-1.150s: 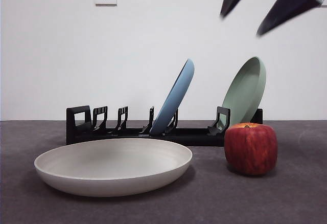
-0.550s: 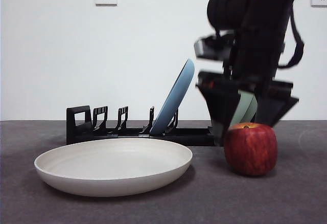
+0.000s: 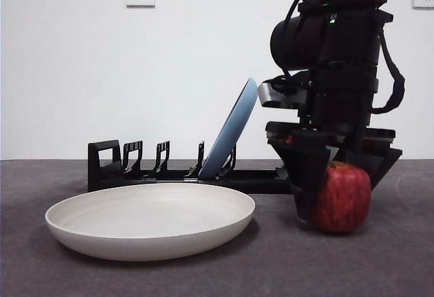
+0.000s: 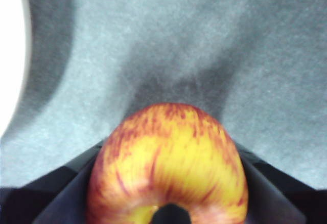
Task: Take the yellow plate from the plate rack,put the plate on the table,take the apple from the table,put the apple in the plate
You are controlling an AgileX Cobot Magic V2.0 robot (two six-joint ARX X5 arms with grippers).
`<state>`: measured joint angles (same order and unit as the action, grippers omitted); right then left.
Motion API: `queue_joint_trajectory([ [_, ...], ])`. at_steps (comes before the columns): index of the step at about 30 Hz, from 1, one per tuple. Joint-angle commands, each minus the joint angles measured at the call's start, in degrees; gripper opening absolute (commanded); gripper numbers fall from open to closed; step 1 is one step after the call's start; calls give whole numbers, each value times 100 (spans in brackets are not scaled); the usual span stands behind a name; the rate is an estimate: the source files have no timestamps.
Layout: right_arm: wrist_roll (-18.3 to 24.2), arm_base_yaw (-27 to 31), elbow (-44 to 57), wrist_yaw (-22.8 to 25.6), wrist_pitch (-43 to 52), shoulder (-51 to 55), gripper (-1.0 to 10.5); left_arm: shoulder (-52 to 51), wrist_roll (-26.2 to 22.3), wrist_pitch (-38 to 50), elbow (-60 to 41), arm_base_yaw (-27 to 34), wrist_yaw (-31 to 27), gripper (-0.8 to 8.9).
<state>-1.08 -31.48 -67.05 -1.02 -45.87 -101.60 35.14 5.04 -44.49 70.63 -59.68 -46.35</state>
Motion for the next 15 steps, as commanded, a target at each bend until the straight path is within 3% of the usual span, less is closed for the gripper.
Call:
queue_joint_trajectory([
  [1,-107,-101,-133,-13,35,304,-10,-11,-59,20,-2,11,-17,314],
  [8,-138,-752,-1220,-35,59,608,-12,-9,-59,22,-2,11,-13,314],
  [15,-138,-1565,-2114,-33,122,149,-12,-9,-76,20,-2,11,-13,314],
])
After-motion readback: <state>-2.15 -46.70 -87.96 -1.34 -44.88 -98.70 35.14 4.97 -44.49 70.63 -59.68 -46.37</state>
